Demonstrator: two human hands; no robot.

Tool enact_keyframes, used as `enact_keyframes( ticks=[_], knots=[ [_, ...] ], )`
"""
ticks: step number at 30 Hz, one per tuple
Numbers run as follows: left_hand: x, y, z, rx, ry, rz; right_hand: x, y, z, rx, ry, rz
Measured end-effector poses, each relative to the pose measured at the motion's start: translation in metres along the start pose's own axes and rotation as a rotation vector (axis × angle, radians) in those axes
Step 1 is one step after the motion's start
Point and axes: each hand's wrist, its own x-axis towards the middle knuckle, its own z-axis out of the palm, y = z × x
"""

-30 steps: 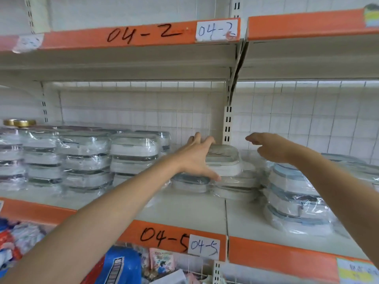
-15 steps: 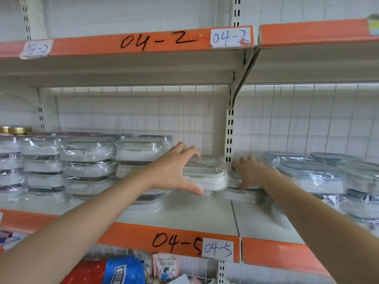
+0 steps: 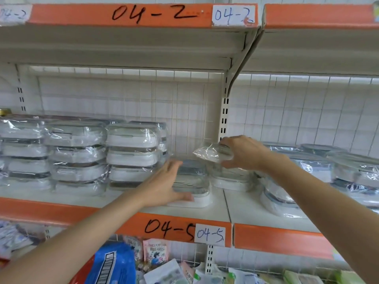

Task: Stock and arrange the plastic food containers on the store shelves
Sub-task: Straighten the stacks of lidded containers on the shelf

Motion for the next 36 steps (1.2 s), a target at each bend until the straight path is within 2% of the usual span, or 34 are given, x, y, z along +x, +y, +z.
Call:
enact_keyframes(
  ticks=[2,4,7,11,16,19,24,26,30,33,36],
  knots=[
    [-0.004,0.007,-0.009,-0.145,0.181,0.021,-0.004,-0.017,-0.002,0.027,-0.016,-0.098],
    [-0.006,0.012,-0.018,-0.192,0.285,0.049,-0.004,-0.035,0.002,0.102,-0.062,-0.182],
    [-0.006,0.011,-0.023,-0.092,0.231,0.048,-0.001,-0.051,0.012,0.277,-0.104,-0.240],
    [-0.003,0.011,-0.017,0.026,0.147,0.062,-0.004,-0.037,0.002,0.553,-0.198,-0.095],
    [0.016,0.039,-0.014,0.164,0.153,0.152,-0.024,-0.004,-0.013,0.423,-0.115,0.020],
    [0.035,0.065,-0.008,0.161,0.161,0.226,-0.039,0.018,-0.022,0.302,-0.095,0.069],
    [0.060,0.093,0.003,0.145,0.079,0.264,-0.070,0.068,-0.044,0.227,-0.039,0.178],
    [0.064,0.094,0.005,0.184,0.062,0.249,-0.081,0.090,-0.050,0.207,-0.109,0.261],
    [0.064,0.080,0.001,0.286,0.036,0.167,-0.091,0.116,-0.046,0.250,-0.431,0.389],
    [0.058,0.062,-0.004,0.317,-0.031,0.129,-0.088,0.120,-0.042,0.294,-0.442,0.386],
    [0.048,0.050,-0.008,0.283,-0.035,0.138,-0.084,0.119,-0.044,0.210,-0.457,0.380]
  ],
)
